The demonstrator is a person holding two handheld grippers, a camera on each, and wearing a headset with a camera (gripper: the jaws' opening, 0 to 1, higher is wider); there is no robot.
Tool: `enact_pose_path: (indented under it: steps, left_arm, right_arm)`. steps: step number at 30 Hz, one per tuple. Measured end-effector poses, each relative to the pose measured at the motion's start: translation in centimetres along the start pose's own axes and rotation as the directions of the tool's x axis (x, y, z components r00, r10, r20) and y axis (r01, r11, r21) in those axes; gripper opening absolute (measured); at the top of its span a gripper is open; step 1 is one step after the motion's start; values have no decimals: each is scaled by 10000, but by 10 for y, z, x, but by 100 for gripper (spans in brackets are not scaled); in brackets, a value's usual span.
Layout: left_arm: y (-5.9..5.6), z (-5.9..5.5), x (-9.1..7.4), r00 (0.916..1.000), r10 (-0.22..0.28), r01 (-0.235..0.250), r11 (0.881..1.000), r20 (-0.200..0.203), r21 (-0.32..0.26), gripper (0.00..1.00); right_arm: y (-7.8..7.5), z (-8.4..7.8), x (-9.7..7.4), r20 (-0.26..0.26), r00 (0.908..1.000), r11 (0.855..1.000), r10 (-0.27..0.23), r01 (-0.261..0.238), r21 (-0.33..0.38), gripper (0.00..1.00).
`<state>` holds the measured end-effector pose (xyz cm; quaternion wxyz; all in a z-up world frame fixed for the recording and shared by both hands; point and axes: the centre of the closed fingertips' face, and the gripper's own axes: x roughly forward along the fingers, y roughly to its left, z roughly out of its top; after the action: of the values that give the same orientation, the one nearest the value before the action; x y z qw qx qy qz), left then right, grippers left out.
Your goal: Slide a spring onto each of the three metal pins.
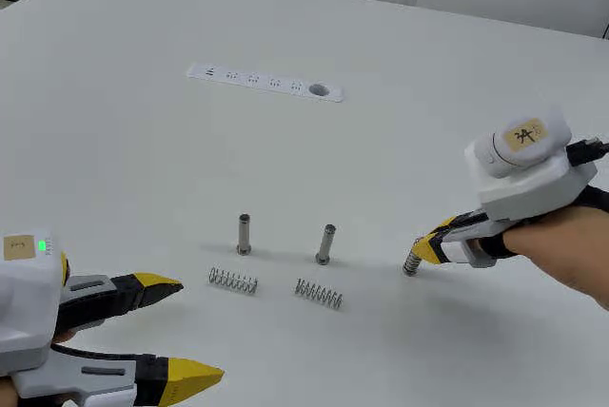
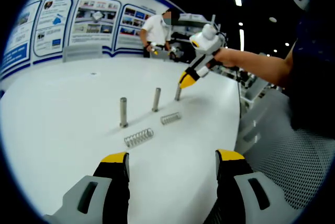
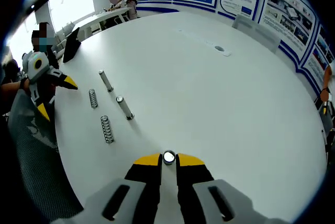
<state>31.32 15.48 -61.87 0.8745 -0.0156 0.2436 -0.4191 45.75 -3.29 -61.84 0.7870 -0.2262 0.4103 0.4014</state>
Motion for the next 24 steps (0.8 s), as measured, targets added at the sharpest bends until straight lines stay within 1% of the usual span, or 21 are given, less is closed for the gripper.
enact_pose_path:
  steps: [12,24]
  left_arm:
    - [-1,0,1,10000,-49,49,10000,-24,45,68]
    - [-2,0,0,10000,-86,86,9999,-20,69,68]
  right_arm:
    - [-2,-4,-4,35,9999,9999,-116,116,-98,15]
    - [9,-17,-10,-66,9999,9999,-92,91,-111,15]
